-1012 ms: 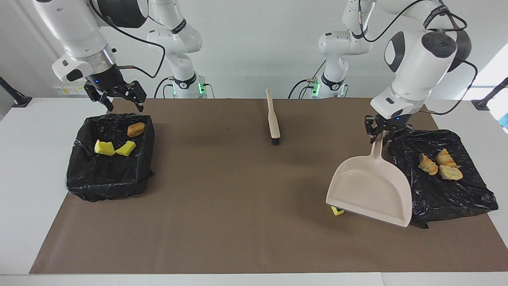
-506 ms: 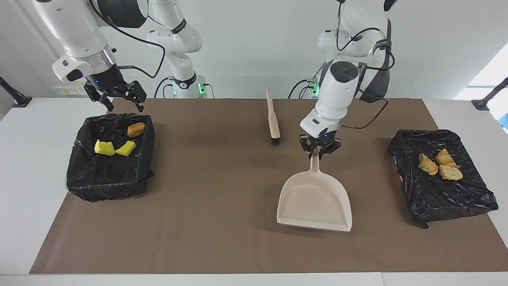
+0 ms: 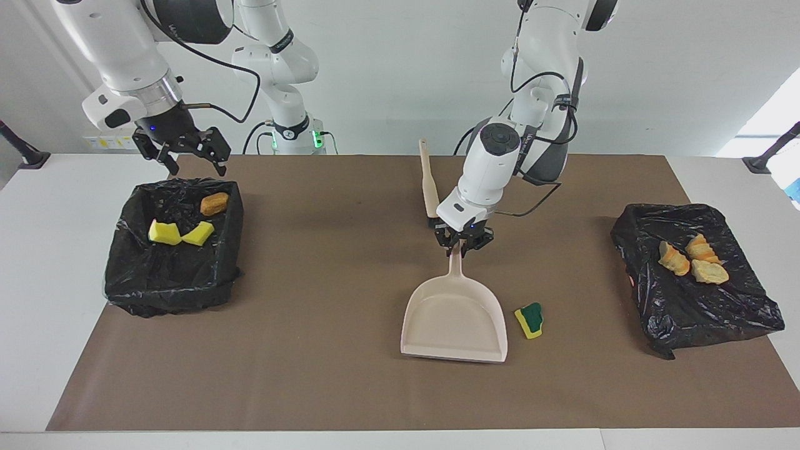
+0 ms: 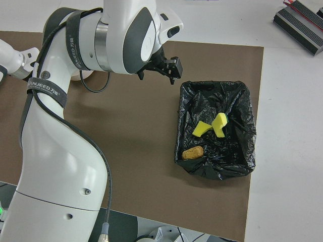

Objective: Sweep and dump trash in bin
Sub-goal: 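Bring the empty dustpan back to the mat center with the left gripper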

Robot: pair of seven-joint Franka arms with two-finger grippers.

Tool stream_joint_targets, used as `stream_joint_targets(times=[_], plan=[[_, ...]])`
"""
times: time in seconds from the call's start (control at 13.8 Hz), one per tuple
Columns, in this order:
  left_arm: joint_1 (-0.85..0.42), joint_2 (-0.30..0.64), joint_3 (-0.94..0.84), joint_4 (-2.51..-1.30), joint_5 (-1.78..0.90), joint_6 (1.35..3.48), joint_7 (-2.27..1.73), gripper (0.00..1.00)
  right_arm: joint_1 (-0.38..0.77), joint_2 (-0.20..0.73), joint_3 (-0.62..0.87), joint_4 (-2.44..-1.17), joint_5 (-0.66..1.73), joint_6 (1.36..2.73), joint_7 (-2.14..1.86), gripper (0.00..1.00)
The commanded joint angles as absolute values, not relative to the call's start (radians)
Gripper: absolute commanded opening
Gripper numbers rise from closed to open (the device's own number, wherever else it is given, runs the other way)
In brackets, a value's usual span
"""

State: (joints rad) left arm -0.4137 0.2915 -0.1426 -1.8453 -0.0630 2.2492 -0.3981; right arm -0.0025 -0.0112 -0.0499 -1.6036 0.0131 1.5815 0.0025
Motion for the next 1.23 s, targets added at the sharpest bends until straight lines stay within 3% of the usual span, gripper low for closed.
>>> stream_joint_targets(times=[0.0,0.14,0.22,0.36,0.43,0.58,0.72,1.16], plan=[[-0.465,0.276,-0.123,-1.894,-0.094,2.286,-0.422,0.0,-0.006,-0.028,-0.048,-1.624,0.028,1.588,-0.002,1.0],[-0.479,0.273,-0.123,-1.92,-0.094,2.328,-0.451,0.0,-0.006,-0.029,-0.048,-1.624,0.028,1.588,-0.002,1.0],[-0.489,0.275,-0.123,-1.922,-0.094,2.333,-0.451,0.06,-0.006,-0.028,-0.048,-1.624,0.029,1.588,-0.002,1.0],[-0.488,0.279,-0.123,-1.934,-0.094,2.336,-0.439,0.43,-0.006,-0.028,-0.048,-1.624,0.029,1.586,-0.002,1.0],[-0.488,0.279,-0.123,-1.933,-0.094,2.333,-0.442,0.46,-0.006,-0.029,-0.048,-1.624,0.028,1.586,0.002,1.0],[-0.489,0.279,-0.121,-1.927,-0.094,2.32,-0.456,0.86,-0.006,-0.028,-0.049,-1.624,0.029,1.588,0.002,1.0],[-0.486,0.269,-0.121,-1.924,-0.094,2.312,-0.478,1.0,-0.006,-0.028,-0.048,-1.624,0.029,1.588,0.002,1.0],[-0.296,0.232,-0.106,-1.867,-0.08,2.263,-0.39,1.0,-0.006,-0.028,-0.048,-1.624,0.029,1.588,-0.002,1.0]])
